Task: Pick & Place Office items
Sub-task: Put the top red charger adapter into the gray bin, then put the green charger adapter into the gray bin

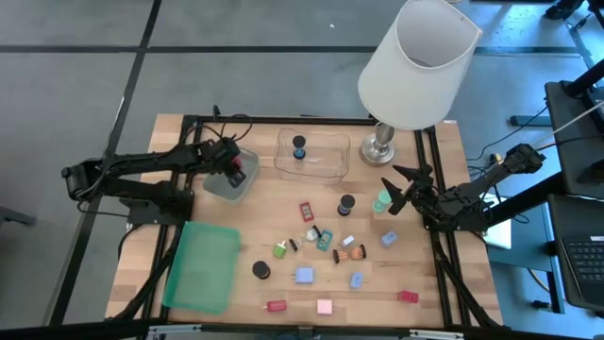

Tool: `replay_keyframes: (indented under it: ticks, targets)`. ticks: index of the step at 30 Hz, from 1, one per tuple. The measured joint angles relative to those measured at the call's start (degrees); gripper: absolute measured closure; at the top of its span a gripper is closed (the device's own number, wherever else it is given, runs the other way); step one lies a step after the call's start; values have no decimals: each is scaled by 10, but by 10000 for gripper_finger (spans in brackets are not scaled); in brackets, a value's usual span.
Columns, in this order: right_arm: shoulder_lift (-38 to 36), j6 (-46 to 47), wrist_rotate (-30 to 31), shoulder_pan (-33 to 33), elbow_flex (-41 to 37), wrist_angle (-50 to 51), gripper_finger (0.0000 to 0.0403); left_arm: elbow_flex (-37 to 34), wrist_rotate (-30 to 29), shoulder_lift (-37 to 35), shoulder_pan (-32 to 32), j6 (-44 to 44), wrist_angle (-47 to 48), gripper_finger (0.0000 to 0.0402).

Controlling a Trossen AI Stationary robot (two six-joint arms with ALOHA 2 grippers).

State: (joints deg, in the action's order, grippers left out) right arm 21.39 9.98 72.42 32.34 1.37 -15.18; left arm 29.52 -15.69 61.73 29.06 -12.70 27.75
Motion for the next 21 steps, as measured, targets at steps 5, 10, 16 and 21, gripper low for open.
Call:
replay_keyframes:
  ticks: [5,10,16,21]
  targets:
    - [0,0,0,0,0,0,114,20,-4,0,0,0,-1,251]
    - [0,0,0,0,0,0,114,74,-4,0,0,27,20,251]
    - [0,0,0,0,0,0,114,138,54,0,-2,-3,55,252]
    - [0,0,0,0,0,0,114,155,197,0,-25,-28,16,259]
